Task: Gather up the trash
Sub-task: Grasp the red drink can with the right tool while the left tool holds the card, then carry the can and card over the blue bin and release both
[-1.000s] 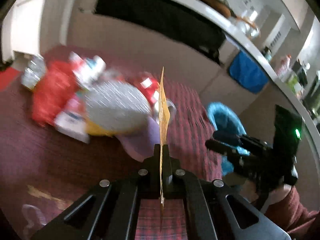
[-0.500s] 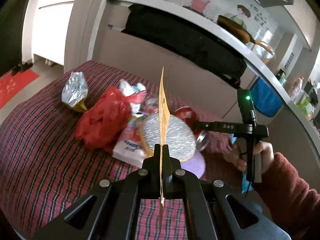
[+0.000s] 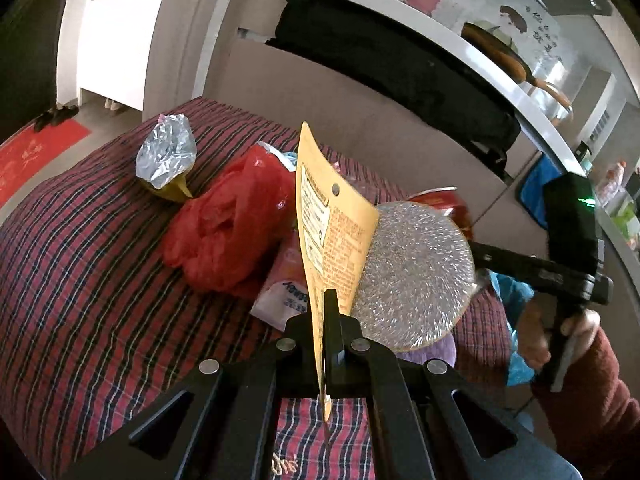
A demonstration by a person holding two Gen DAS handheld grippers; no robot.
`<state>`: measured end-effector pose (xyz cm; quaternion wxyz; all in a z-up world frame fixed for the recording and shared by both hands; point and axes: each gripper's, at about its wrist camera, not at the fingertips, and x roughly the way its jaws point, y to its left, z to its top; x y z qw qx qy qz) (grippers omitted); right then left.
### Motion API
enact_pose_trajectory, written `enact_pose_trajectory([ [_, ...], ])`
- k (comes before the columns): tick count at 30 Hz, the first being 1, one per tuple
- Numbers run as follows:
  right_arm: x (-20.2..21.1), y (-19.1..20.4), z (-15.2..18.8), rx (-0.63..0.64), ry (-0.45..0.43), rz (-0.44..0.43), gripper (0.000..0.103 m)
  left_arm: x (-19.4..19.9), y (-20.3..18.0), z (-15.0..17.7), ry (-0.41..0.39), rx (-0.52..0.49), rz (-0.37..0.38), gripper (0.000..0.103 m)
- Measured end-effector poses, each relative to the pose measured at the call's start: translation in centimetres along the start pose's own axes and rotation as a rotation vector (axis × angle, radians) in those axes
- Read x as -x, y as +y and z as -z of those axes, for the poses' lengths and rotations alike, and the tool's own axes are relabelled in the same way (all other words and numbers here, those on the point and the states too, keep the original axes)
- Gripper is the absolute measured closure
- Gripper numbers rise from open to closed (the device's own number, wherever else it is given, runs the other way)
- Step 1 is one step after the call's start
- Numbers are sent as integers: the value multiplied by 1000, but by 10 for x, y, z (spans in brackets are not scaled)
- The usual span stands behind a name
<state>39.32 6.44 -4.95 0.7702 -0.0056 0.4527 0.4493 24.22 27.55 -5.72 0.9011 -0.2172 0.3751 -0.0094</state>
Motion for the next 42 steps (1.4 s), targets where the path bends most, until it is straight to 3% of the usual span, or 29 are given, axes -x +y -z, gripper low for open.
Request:
enact_pose_trajectory([
  [6,12,25,4,61,14,-85,63,3,5,4,-2,11,-3,103],
  [9,15,36,11,107,8,-28,62,5,6,5,-1,11,-5,103],
  [14,34,40,31,155,-10,151,67,5,3,4,-5,9,10,103],
  [16,41,35,36,140,-11,172,77,6,0,4,-8,5,19,103],
  [20,56,33,49,122,-11,139,78,7,-7,3,-12,-13,34,103],
  [24,60,46,62,129,9,23,78,8,-10,2,-14,-17,35,103],
  [30,21,61,72,127,76,-7,78,12,-8,4,-16,-15,25,103],
  [34,19,65,71,116,30,7,79,23,-14,4,-35,-41,26,103],
  [42,66,50,61,39,-123,170,80,29,-45,-5,-59,-88,62,103],
])
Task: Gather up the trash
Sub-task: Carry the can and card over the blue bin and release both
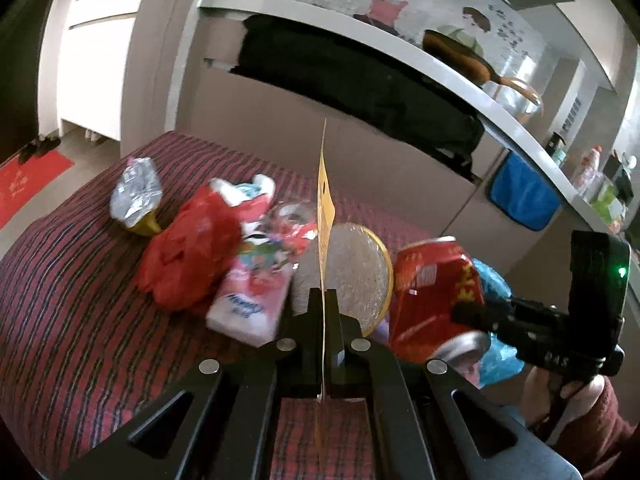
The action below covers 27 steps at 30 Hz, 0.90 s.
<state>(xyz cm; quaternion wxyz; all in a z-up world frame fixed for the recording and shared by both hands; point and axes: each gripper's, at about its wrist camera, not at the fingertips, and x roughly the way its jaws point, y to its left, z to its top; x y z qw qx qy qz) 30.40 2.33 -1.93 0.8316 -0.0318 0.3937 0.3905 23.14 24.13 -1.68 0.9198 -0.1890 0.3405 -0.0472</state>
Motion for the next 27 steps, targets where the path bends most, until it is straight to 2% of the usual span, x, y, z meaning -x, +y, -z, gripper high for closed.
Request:
enact_pose_trajectory([
  [9,56,-46,-8,-116,-126,141,80,-6,-69,-23,-22,-110,87,103],
  [14,105,-79,-5,-172,-213,238,80,-21,-131,-40,-30,-179,191,103],
  [21,172,-132,26,-244,-266,462,80,-86,-231,-35,65,-249,348,103],
  [24,188,-155,41,-274,-253,545,80,-121,-263,-27,134,-248,374,103],
  [27,193,-180,57,-326,-232,579,80,-152,-285,-17,189,-259,388,103],
])
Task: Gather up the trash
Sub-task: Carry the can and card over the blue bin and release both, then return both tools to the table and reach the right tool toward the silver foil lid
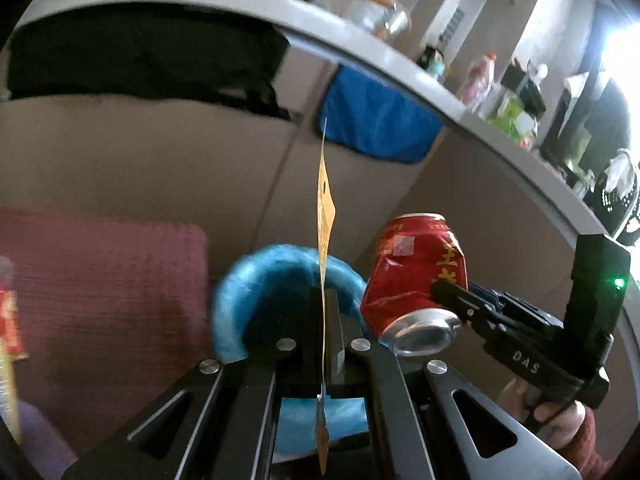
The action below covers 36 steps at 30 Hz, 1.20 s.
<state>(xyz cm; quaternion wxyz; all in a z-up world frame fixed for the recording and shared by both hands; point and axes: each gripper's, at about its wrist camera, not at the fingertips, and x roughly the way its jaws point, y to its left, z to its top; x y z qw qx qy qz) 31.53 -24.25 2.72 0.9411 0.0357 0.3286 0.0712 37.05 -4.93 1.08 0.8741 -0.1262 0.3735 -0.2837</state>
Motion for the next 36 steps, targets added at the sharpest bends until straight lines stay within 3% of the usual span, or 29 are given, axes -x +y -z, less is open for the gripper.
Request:
enact_pose_trajectory([
  [5,-21,-24,14,-13,51,60,80,-43,-7,5,47,3,-20,103],
  [14,-68,-35,45,-22,202,68,80,-87,12,40,208,54,-111,102],
  [20,-77,-34,46,-29,216,59,80,-96,19,44,223,39,-137,95],
  [25,-78,-33,39,-43,193,53,78,-91,21,39,193,39,-139,73],
  [28,-69,-31,37,-33,161,74,77,-80,22,34,164,35,-119,65],
  [36,-49,2,30,48,119,71,77,-21,34,35,47,2,-189,45],
])
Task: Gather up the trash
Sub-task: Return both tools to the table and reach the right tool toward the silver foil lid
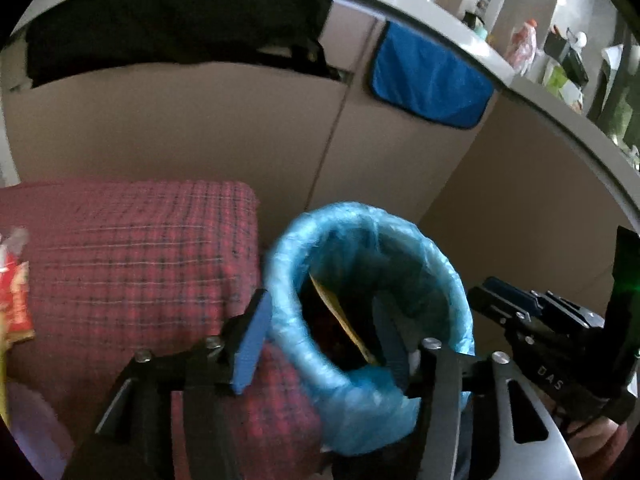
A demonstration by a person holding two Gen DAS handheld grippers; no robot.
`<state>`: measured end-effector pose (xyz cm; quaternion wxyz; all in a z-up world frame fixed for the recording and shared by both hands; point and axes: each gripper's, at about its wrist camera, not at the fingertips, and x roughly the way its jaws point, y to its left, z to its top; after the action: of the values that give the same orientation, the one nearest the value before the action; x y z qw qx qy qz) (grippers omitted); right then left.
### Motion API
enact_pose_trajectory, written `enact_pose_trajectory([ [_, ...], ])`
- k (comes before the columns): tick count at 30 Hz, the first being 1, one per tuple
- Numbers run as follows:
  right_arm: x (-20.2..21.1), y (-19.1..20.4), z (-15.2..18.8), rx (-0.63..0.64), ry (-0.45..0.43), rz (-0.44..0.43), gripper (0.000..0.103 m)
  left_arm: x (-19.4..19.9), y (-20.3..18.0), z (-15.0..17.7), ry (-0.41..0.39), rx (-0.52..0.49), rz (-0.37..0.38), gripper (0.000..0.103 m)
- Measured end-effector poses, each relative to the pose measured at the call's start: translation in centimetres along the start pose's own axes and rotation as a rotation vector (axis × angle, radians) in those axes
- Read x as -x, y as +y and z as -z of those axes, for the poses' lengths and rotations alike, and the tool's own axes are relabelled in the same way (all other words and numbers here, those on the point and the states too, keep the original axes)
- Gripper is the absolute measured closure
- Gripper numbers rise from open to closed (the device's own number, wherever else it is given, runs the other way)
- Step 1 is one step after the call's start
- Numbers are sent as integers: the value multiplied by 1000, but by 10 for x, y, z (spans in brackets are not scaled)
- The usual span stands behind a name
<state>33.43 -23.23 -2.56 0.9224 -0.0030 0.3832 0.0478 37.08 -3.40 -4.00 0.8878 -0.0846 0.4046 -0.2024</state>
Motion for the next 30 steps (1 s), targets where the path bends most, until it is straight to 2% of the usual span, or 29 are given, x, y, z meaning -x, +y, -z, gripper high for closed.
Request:
enact_pose_trajectory([
  [4,13,26,-3,44,-34,-27,77,42,29,5,-32,47,-8,42],
  [8,24,64,-7,100,-58,-97,75,92,60,13,-84,29,-120,42],
  [12,26,114,-9,197,-64,-150,74,130,99,29,-111,54,-235,42],
  [15,23,151,-8,242,-51,-231,73,156,136,44,-135,112,-313,42],
  [18,16,183,-7,257,-2,-342,73,175,172,61,-143,199,-358,42],
  [22,8,227,1,291,58,-413,73,188,206,83,-148,273,-381,42],
  [27,-6,269,17,332,154,-497,73,189,233,104,-123,338,-354,42],
  [30,-16,290,25,370,198,-513,73,187,240,113,-101,344,-309,42],
])
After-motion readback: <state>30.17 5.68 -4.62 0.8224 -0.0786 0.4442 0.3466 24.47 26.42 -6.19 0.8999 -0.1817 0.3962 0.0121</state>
